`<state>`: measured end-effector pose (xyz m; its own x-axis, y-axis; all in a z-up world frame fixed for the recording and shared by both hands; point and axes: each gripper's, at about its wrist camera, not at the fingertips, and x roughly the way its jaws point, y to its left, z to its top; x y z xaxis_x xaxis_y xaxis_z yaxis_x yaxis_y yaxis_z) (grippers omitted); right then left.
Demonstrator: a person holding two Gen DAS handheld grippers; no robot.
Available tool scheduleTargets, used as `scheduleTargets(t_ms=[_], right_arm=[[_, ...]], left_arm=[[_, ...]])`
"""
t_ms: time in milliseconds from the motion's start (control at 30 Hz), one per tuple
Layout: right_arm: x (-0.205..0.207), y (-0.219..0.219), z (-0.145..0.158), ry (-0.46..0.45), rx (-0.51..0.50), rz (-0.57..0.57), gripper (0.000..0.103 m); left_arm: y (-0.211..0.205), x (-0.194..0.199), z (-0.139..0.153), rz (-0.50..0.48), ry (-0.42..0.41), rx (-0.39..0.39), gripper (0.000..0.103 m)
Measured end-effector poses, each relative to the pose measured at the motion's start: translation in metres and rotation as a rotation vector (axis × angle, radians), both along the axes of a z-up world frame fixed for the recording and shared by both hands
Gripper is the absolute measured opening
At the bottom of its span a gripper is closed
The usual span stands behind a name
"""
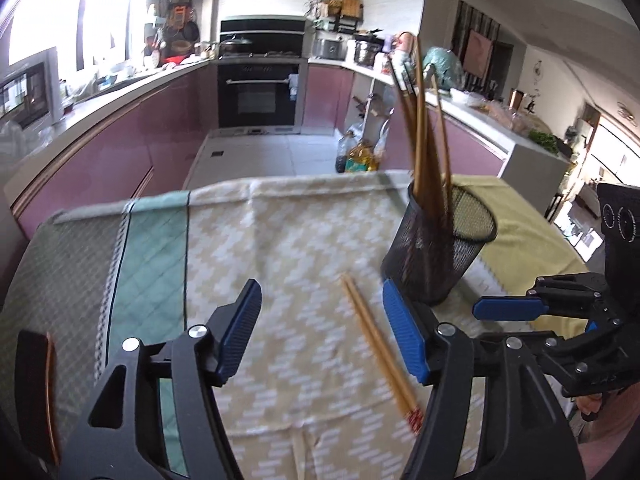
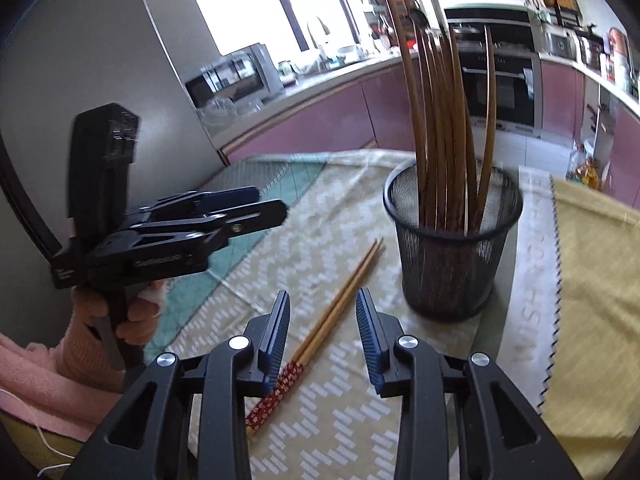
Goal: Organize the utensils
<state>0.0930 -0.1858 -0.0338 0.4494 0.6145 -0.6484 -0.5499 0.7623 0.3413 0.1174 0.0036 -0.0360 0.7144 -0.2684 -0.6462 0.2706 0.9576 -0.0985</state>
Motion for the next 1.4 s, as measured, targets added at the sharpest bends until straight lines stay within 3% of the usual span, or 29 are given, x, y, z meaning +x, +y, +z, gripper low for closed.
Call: scheduleTargets(t_ms=[267,400,833,1200,1400], right_arm=[[0.006,0.013,-0.033,0.071,-0.048,-0.046,0.037],[0.0,0.018,-0.041,0.078,-0.063,-0.051,0.037],[-0.002,0.034,-0.046,0.07,-0.095,-0.056,0.037],[-0.006,0.05,-0.046,0.021,-0.183,-0.065,0.036],[-0.005,0.044,-0.047,0.032,-0.189,-0.077,0.03]], left_arm=[[-0.003,-0.02,-0.023,0.02,0.021,0.06,0.065],[-0.001,-0.024,-0.028,0.021,0.039,0.034,0.065],[0.008,-0.03,-0.039,0.049,0.068,0.024,0.065],[0.01,-0.032,-0.044,0.05,0.088,0.015,0.065],[0.009,-0.031,-0.045,0.043,0.093,0.015,0.065]])
